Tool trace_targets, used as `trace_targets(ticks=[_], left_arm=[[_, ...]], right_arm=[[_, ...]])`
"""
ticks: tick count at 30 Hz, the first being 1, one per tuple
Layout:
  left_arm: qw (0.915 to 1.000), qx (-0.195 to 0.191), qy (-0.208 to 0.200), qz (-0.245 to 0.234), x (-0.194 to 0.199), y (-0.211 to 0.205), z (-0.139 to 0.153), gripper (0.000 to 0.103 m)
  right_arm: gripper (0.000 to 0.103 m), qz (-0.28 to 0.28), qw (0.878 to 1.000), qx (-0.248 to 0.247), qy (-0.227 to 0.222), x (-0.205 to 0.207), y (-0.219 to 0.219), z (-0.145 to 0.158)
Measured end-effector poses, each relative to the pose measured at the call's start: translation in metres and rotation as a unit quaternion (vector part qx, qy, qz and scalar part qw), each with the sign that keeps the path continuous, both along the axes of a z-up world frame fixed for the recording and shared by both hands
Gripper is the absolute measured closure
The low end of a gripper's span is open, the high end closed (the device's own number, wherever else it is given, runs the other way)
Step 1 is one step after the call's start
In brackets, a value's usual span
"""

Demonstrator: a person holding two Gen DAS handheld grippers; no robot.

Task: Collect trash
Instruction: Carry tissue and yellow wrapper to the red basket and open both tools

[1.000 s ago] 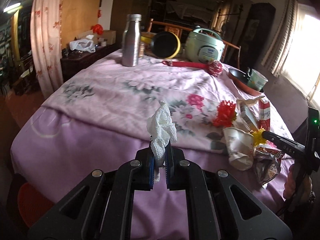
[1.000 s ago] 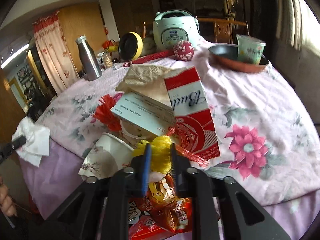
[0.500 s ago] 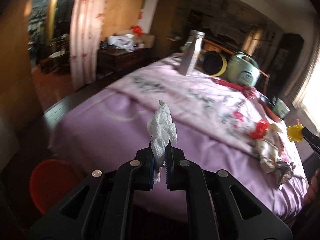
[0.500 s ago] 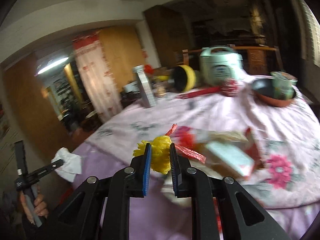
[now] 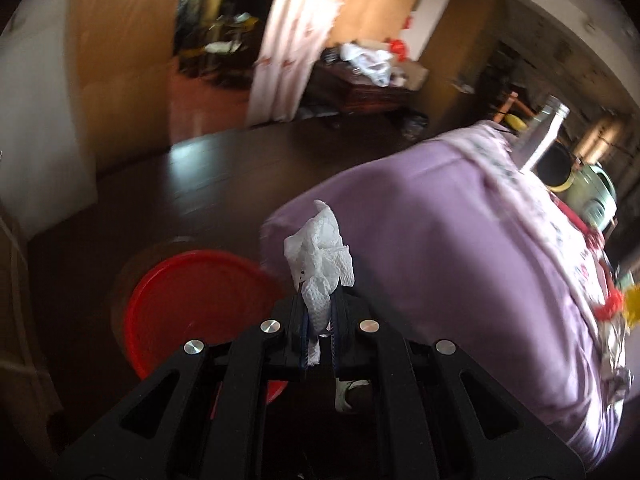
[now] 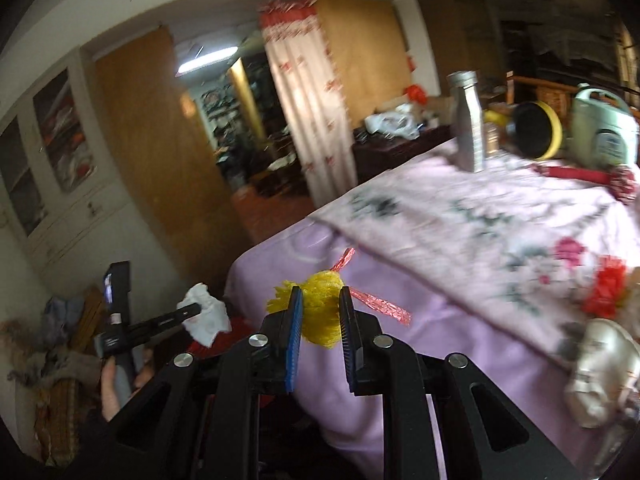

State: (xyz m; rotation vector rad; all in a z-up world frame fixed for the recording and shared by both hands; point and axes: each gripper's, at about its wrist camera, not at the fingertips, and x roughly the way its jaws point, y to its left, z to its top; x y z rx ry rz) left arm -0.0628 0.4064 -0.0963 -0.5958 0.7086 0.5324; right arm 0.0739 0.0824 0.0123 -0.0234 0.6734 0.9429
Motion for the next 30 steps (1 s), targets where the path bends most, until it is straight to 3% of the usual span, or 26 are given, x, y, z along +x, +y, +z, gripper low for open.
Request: trace_targets(ticks=[3, 5, 7, 8, 9, 20, 22, 23, 24, 25, 30], left_arm=[[0.9994, -0.024, 0.014, 0.021, -0.011, 0.022, -0.025, 0.092], [0.9982, -0.039, 0.031, 0.034, -0.017, 0.032, -0.040, 0.086], [0.9960, -0.057, 0.048, 0.049, -0.023, 0.045, -0.054, 0.065], [0.9945, -0.066, 0.054, 0.061, -0.028, 0.052, -0.061, 0.043], [0.9934, -0.070, 0.055, 0.073, -0.034, 0.057, -0.064, 0.032], [0.9785, 0.005, 0.076, 0.192, -0.094, 0.089, -0.041, 0.021], [0.9757, 0.015, 0.075, 0.205, -0.101, 0.090, -0.036, 0.019], [0.9736, 0.019, 0.075, 0.215, -0.104, 0.092, -0.035, 0.018], [0.9719, 0.021, 0.075, 0.222, -0.109, 0.094, -0.034, 0.018], [0.9710, 0.021, 0.076, 0.226, -0.104, 0.093, -0.034, 0.018], [0.9696, 0.007, 0.080, 0.231, -0.100, 0.096, -0.042, 0.017]], right_arm=[[0.085, 0.030, 0.999, -0.016, 0.013, -0.011, 0.040, -0.007], [0.085, 0.051, 0.998, -0.029, 0.021, -0.015, 0.065, -0.014], [0.085, 0.072, 0.996, -0.040, 0.029, -0.022, 0.088, -0.021], [0.085, 0.083, 0.995, -0.047, 0.033, -0.025, 0.101, -0.026], [0.085, 0.094, 0.993, -0.054, 0.037, -0.027, 0.113, -0.031], [0.084, 0.198, 0.965, -0.141, 0.094, -0.067, 0.241, -0.100], [0.080, 0.212, 0.961, -0.152, 0.093, -0.077, 0.261, -0.108], [0.075, 0.213, 0.960, -0.157, 0.090, -0.081, 0.270, -0.112], [0.061, 0.209, 0.961, -0.160, 0.085, -0.085, 0.277, -0.113], [0.057, 0.204, 0.963, -0.158, 0.077, -0.088, 0.280, -0.112], [0.057, 0.196, 0.968, -0.145, 0.064, -0.100, 0.273, -0.098]])
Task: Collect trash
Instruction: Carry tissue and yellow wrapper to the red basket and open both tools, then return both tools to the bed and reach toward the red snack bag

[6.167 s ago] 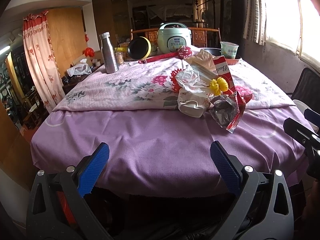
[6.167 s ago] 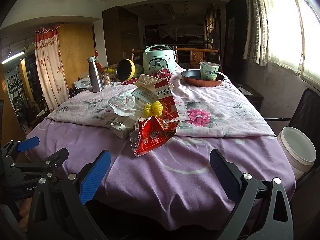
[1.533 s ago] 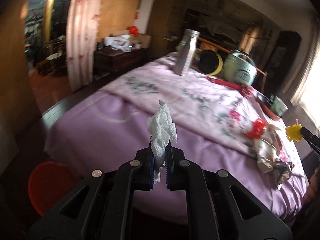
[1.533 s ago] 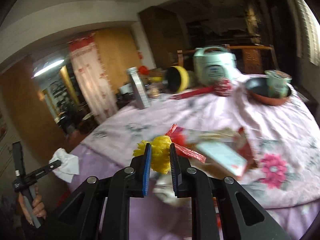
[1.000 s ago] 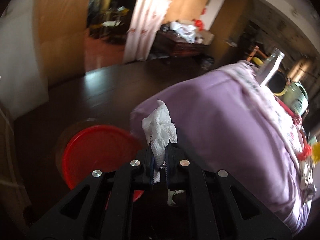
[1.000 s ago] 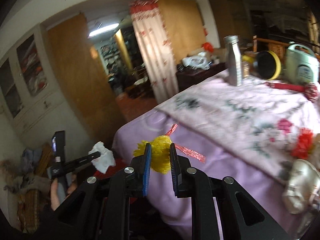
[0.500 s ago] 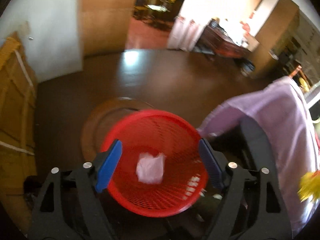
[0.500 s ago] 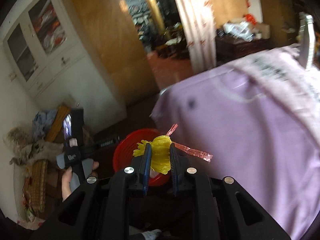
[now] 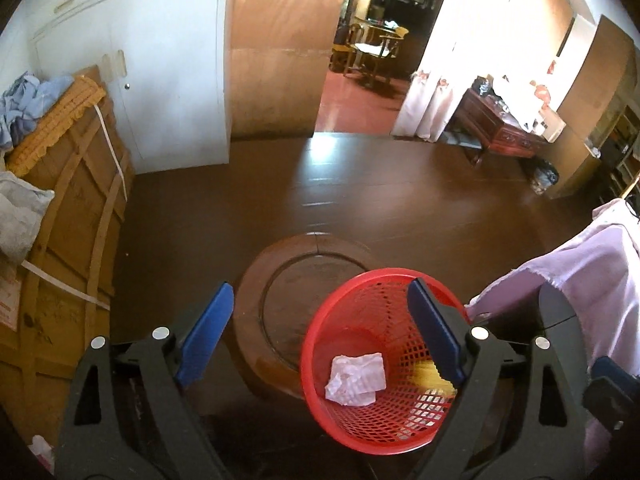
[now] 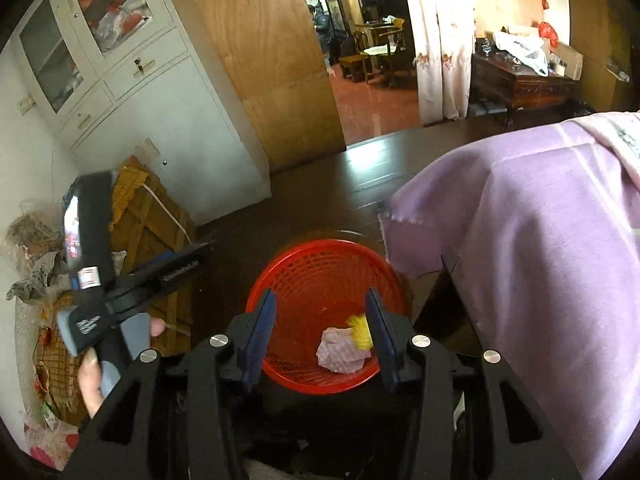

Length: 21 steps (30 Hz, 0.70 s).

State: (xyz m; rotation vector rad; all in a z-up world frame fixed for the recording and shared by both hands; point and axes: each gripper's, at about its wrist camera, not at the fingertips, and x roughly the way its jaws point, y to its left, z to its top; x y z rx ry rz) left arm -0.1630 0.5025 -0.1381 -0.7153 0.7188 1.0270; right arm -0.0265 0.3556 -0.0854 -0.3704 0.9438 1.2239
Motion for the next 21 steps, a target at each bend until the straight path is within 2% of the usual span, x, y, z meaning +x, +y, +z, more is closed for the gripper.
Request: trace_targets(ticks=[7, 14, 21], left_arm=[[0.9998, 0.003, -0.008, -0.015, 0.003, -0.007, 0.006, 0.017], [0.9985, 0.018, -0.019, -0.048, 0.014, -0.027, 0.021, 0.017], [0.9942, 0.043, -0.039, -0.090, 0.026, -0.058, 0.044, 0.015]], right_arm=[[0.056, -0.027, 0.999, 0.020, -0.002, 0.001, -0.031, 0.018], [0.045, -0.082, 0.995, 0.055, -0.028, 0.010, -0.082, 0.036], [0.031, -0.151, 0.982, 0.094, -0.057, 0.018, -0.156, 0.056]])
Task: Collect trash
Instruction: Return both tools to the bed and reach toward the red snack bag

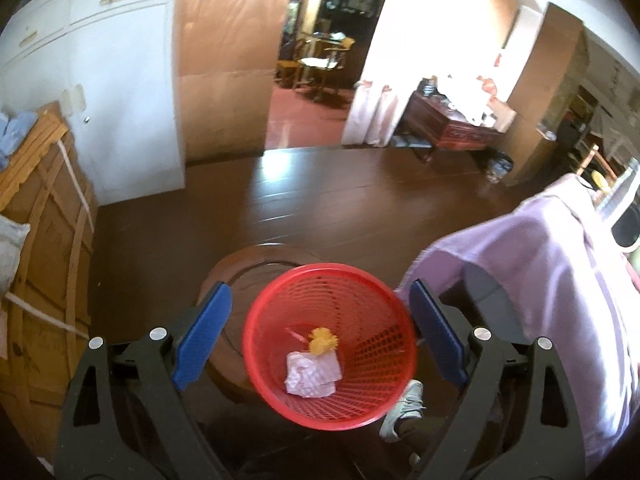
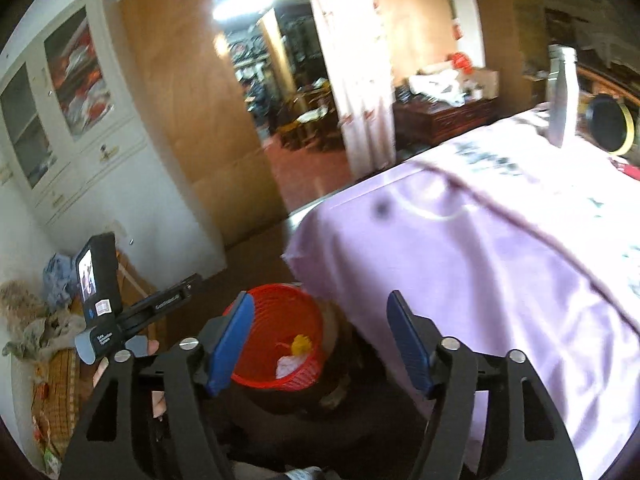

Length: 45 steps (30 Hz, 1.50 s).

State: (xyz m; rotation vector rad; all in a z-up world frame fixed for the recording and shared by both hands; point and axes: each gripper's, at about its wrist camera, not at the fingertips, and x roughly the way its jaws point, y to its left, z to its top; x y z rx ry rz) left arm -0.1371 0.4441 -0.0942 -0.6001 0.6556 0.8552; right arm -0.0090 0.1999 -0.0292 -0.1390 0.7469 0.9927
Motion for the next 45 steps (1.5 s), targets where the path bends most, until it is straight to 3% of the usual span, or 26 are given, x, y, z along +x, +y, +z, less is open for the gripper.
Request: trace_targets(ticks=[6, 9, 12, 20, 27, 35, 41, 42, 43, 44, 45], left_arm=[[0.9967, 0.024, -0.004, -0.077, 0.029, -0.048, 0.016, 0.013], [0.9903, 0.045, 0.005, -0.131, 0.051, -0.087, 0.020, 0.012], [0.9813, 0.042, 0.006, -0.188, 0.072, -0.122, 0.021, 0.012], [0.9436, 0.019, 0.012, -0.330, 0.126, -0.219, 0.020, 0.012], [0.9150, 0.021, 0.028, -0.402, 0.165, -0.285, 0.025, 0.012], [0.8931, 0.057, 0.049, -0.443, 0.191, -0.341, 0.034, 0.012], [0.8732, 0.070, 0.056, -0.479, 0.217, -0.380, 0.040, 0.012], [0.8704, 0.072, 0.056, -0.484, 0.219, -0.386, 0.041, 0.012], [0.8662, 0.079, 0.059, -0.490, 0.224, -0.395, 0.042, 0.012], [0.8630, 0.086, 0.060, -0.494, 0.226, -0.401, 0.043, 0.012], [0.8593, 0.092, 0.061, -0.500, 0.229, -0.407, 0.044, 0.012]], right_arm=[[0.021, -0.074, 0.997, 0.014, -0.030, 0.010, -0.074, 0.009], [0.019, -0.120, 0.992, 0.022, -0.027, 0.022, -0.116, 0.013], [0.019, -0.176, 0.984, 0.031, -0.025, 0.035, -0.165, 0.008], [0.013, -0.304, 0.950, 0.066, -0.007, 0.060, -0.291, -0.010], [0.012, -0.387, 0.917, 0.091, 0.020, 0.075, -0.391, -0.039], [0.012, -0.414, 0.903, 0.110, 0.041, 0.093, -0.433, -0.059], [0.011, -0.388, 0.911, 0.122, 0.072, 0.123, -0.428, -0.062], [0.024, -0.384, 0.913, 0.115, 0.074, 0.126, -0.426, -0.063], [0.070, -0.381, 0.915, 0.112, 0.076, 0.129, -0.426, -0.065], [0.087, -0.380, 0.915, 0.108, 0.080, 0.132, -0.427, -0.067], [0.088, -0.383, 0.914, 0.115, 0.076, 0.132, -0.432, -0.066]])
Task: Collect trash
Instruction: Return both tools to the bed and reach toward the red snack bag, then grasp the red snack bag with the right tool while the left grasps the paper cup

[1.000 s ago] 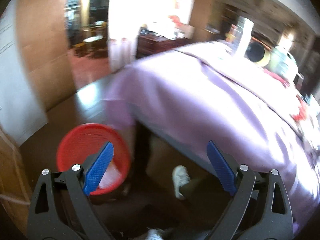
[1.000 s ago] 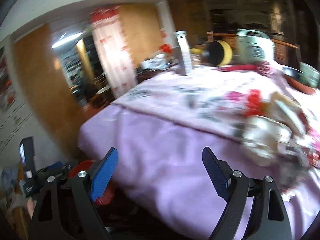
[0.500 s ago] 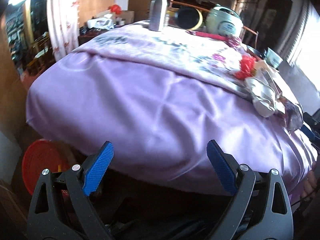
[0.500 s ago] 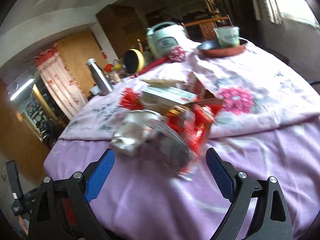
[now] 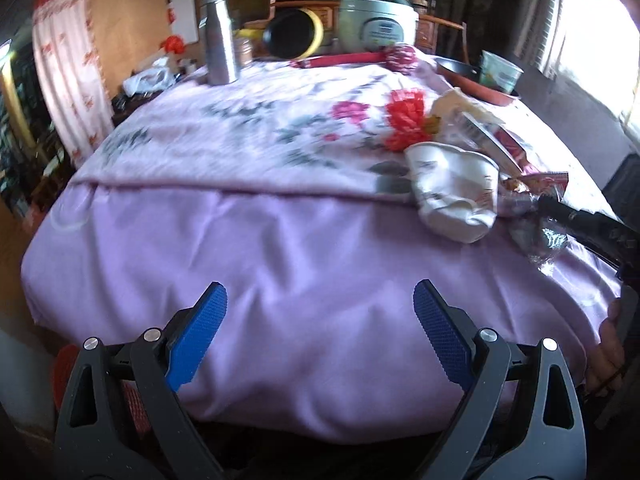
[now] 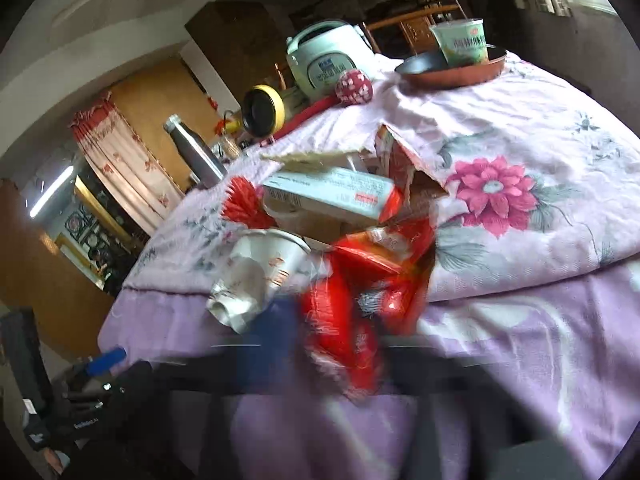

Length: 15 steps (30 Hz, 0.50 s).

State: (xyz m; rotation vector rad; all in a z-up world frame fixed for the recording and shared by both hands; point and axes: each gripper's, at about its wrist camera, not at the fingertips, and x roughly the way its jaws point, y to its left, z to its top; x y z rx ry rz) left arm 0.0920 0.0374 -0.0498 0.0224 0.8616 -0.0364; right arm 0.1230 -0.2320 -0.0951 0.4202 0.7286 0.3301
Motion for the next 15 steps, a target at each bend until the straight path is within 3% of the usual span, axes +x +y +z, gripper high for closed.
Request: trace_targets(ticks=[3, 7, 10, 15], left_arm=[[0.9995, 0.007, 0.001, -0.030, 0.013, -0.023, 0.001, 0.012], [0.9971, -0.004, 0.011, -0.075, 0.037, -0.056, -0.002, 0.011], [0.9952, -0.012, 0.018, -0.095, 0.056, -0.077, -0.006, 0.010], [0.9941, 0.001, 0.035, -0.103, 0.083, -0.101, -0.017, 0.009]], right_arm=[[0.088, -0.038, 0.999, -0.003, -0.037, -0.011, -0.022, 0.006], [0.088, -0.065, 0.997, -0.008, -0.051, -0.013, -0.047, 0.014], [0.083, -0.081, 0.995, -0.017, -0.052, -0.013, -0.058, 0.015], [0.082, -0.058, 0.998, 0.015, -0.032, -0.001, -0.071, 0.006]])
